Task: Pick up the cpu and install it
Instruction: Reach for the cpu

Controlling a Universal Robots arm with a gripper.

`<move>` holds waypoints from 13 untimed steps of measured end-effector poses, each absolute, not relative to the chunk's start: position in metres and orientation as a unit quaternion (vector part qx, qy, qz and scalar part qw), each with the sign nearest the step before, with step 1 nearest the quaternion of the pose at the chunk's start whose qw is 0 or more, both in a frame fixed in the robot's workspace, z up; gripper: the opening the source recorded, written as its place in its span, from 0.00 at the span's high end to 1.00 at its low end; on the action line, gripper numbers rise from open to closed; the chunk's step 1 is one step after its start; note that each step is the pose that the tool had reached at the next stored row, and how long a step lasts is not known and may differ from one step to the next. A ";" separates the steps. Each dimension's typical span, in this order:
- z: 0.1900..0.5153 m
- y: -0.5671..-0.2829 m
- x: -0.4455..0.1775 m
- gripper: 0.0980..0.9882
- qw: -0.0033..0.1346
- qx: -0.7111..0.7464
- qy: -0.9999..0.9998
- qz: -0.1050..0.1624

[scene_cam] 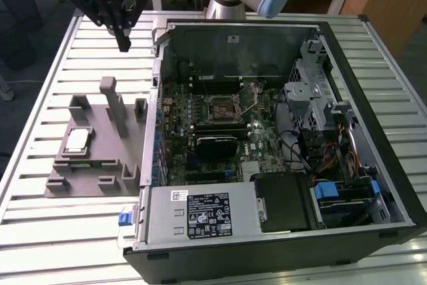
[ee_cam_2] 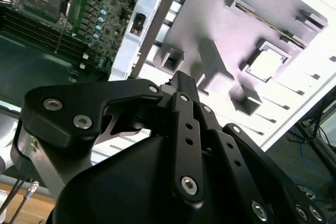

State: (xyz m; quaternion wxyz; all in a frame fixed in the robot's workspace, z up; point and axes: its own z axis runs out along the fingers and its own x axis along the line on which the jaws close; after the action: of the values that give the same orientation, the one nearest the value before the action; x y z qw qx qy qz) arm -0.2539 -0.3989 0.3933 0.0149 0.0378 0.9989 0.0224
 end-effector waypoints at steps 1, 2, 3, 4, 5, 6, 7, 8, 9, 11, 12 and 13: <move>0.393 -0.399 -0.256 0.99 0.015 0.038 0.999 0.022; 0.393 -0.399 -0.258 0.99 0.015 0.038 0.999 0.022; 0.393 -0.399 -0.260 0.99 0.015 0.038 0.999 0.023; 0.393 -0.399 -0.262 0.99 0.015 0.038 0.999 0.022; 0.393 -0.399 -0.264 0.99 0.015 0.038 0.999 0.022; 0.393 -0.399 -0.266 0.99 0.015 0.038 0.999 0.022; 0.393 -0.399 -0.268 0.99 0.015 0.038 0.999 0.022; 0.393 -0.399 -0.270 0.99 0.015 0.038 0.999 0.023; 0.393 -0.399 -0.272 0.99 0.015 0.038 0.999 0.023; 0.393 -0.399 -0.277 0.99 0.015 0.038 0.999 0.022; 0.393 -0.399 -0.279 0.99 0.015 0.038 0.999 0.022; 0.393 -0.399 -0.282 0.99 0.015 0.038 0.999 0.022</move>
State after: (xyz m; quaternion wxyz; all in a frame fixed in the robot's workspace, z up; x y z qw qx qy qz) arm -0.2817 -0.3990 0.3933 0.0153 0.0378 0.9989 0.0225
